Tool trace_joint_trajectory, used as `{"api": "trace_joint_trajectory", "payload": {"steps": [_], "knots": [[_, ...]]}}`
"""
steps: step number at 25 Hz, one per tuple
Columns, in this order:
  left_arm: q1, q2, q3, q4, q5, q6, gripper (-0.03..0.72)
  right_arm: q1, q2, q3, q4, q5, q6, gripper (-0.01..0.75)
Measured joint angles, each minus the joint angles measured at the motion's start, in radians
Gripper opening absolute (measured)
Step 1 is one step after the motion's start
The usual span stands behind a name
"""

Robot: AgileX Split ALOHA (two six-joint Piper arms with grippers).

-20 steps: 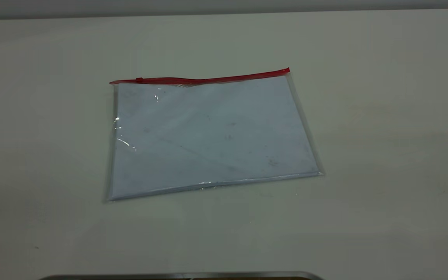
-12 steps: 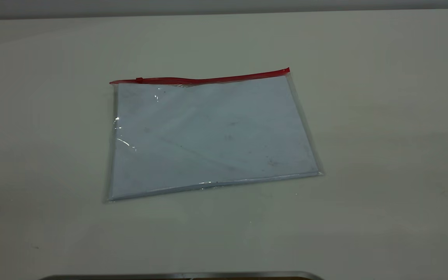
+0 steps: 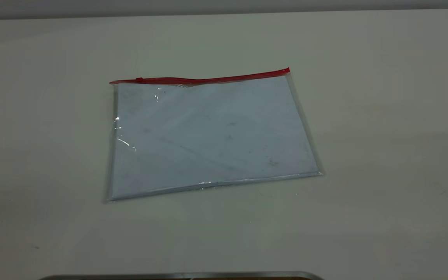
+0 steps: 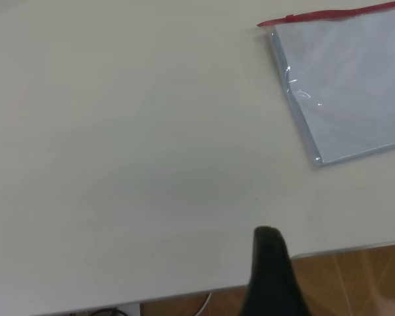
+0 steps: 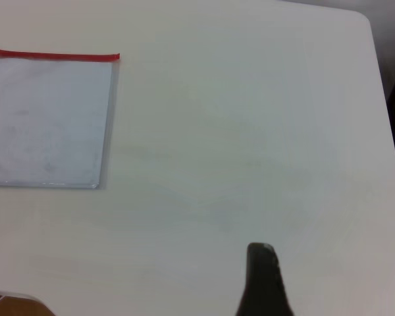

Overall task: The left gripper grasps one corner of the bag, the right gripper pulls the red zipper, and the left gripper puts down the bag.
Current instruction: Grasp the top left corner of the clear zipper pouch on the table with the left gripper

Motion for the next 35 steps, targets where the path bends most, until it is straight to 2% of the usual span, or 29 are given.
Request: {"api": "trace_joint_trajectory", "payload": {"steps": [19,26,30,35], "knots": [[0.000,0.022,-0.006,0.002,0.000,-0.033,0.581,0.000,0.000,0.000,0.008,0.000,0.001,0.578],[0.000,0.349,-0.161,0.001,-0.061,-0.063,0.581,0.000,0.037,-0.049,0.017,-0.054,0.020,0.578],[0.000,0.604,-0.236,-0.054,-0.161,-0.066,0.581,0.000,0.187,-0.101,0.054,-0.115,0.022,0.578],[0.000,0.918,-0.289,-0.195,-0.327,0.015,0.581,0.000,0.481,-0.148,0.062,-0.256,0.007,0.578]]}}
